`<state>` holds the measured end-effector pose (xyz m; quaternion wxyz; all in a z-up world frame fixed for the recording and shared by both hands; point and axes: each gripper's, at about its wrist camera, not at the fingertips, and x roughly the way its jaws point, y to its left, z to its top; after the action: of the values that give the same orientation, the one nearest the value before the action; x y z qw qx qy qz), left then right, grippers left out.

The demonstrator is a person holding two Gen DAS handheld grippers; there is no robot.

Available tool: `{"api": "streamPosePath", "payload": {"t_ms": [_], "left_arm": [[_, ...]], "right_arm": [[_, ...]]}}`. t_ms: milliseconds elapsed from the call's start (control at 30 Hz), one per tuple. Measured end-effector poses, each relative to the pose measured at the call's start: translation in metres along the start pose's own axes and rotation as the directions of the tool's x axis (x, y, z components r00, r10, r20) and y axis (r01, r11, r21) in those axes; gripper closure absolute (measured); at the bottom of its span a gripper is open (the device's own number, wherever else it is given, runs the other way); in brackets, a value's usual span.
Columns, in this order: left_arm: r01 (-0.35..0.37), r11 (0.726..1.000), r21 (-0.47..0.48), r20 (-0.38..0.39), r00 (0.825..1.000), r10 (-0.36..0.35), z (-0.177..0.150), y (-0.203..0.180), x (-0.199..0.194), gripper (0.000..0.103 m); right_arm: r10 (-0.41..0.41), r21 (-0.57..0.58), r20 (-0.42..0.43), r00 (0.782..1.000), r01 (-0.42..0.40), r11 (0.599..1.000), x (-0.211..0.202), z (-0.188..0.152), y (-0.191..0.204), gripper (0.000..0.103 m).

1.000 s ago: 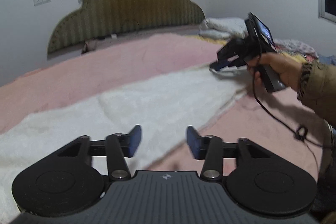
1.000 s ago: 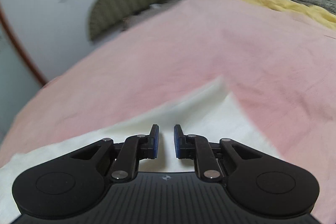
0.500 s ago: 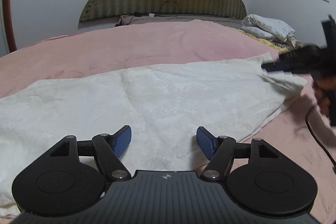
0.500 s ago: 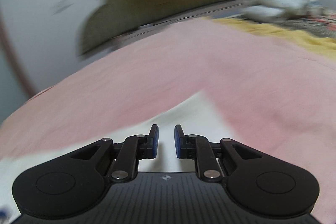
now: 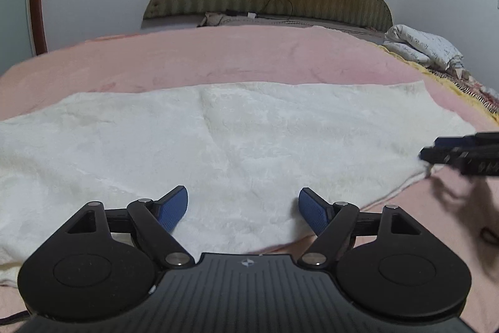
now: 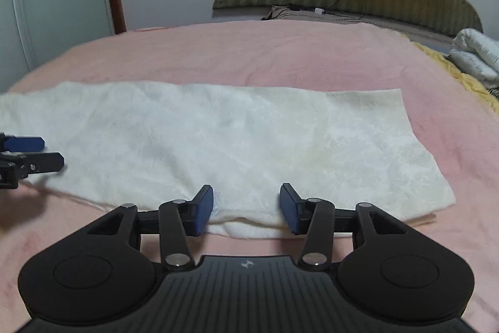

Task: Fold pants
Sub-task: 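Open both grippers and release the flattened pants on the bed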

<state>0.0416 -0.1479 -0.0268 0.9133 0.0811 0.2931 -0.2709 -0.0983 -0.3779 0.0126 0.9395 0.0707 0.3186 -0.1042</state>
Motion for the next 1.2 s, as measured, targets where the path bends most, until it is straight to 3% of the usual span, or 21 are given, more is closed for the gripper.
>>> {"api": "streamPosePath", "payload": {"t_ms": [100, 167, 200, 300, 367, 500, 567, 600, 733, 967, 1100, 1200], "left_arm": [[-0.001, 1.000, -0.004, 0.022, 1.000, 0.001, -0.002, -0.001, -0.006, 0.021], [-0.022, 1.000, -0.019, 0.015, 1.000, 0.022, -0.004, 0.000, -0.003, 0.015], [-0.036, 0.999, -0.023, -0.002, 0.999, 0.036, -0.003, 0.000, -0.001, 0.011], [-0.050, 0.998, -0.046, 0.002, 0.999, 0.050, -0.002, 0.002, -0.003, 0.010], [-0.047, 0.997, -0.067, 0.004, 0.999, 0.048, 0.001, 0.004, -0.005, 0.011], [-0.036, 0.983, -0.180, -0.016, 0.999, 0.034, 0.012, 0.008, 0.003, 0.009], [-0.051, 0.972, -0.229, -0.019, 0.999, 0.048, 0.013, 0.010, 0.009, 0.004], [-0.064, 0.973, -0.221, -0.012, 0.998, 0.063, 0.011, 0.008, 0.011, 0.002], [-0.118, 0.988, -0.096, -0.030, 0.993, 0.115, 0.008, -0.008, 0.013, 0.000], [-0.072, 0.989, -0.132, -0.019, 0.997, 0.070, 0.001, 0.008, 0.002, 0.000], [-0.092, 0.990, -0.103, -0.033, 0.995, 0.089, 0.002, 0.002, 0.004, 0.000], [-0.095, 0.991, -0.099, -0.035, 0.995, 0.092, 0.002, 0.001, 0.004, 0.000]], "right_arm": [[-0.010, 0.084, 0.054, 0.998, 0.005, 0.996, -0.025, -0.002, -0.009, 0.056], [-0.009, 0.118, 0.090, 0.996, -0.002, 0.993, -0.038, -0.004, -0.014, 0.056], [0.003, 0.122, 0.100, 0.995, -0.015, 0.992, -0.040, -0.004, -0.014, 0.056], [0.048, 0.092, 0.117, 0.992, -0.059, 0.994, -0.034, -0.002, -0.001, 0.052], [0.059, 0.051, 0.103, 0.993, -0.065, 0.997, -0.023, -0.004, 0.009, 0.041], [0.050, 0.024, 0.029, 0.998, -0.050, 0.998, -0.005, -0.013, 0.018, 0.035], [0.084, -0.007, 0.006, 0.996, -0.084, 0.996, -0.005, -0.014, 0.023, 0.008], [0.099, -0.033, -0.025, 0.995, -0.099, 0.995, -0.002, -0.016, 0.027, 0.002], [0.089, -0.101, -0.054, 0.995, -0.094, 0.990, -0.004, -0.022, 0.039, 0.000], [0.143, -0.040, -0.048, 0.989, -0.145, 0.989, -0.011, -0.024, 0.024, 0.000], [0.116, -0.082, -0.057, 0.992, -0.121, 0.989, -0.010, -0.024, 0.032, 0.000], [0.171, -0.011, -0.031, 0.985, -0.171, 0.985, -0.012, -0.024, 0.019, 0.000]]}}
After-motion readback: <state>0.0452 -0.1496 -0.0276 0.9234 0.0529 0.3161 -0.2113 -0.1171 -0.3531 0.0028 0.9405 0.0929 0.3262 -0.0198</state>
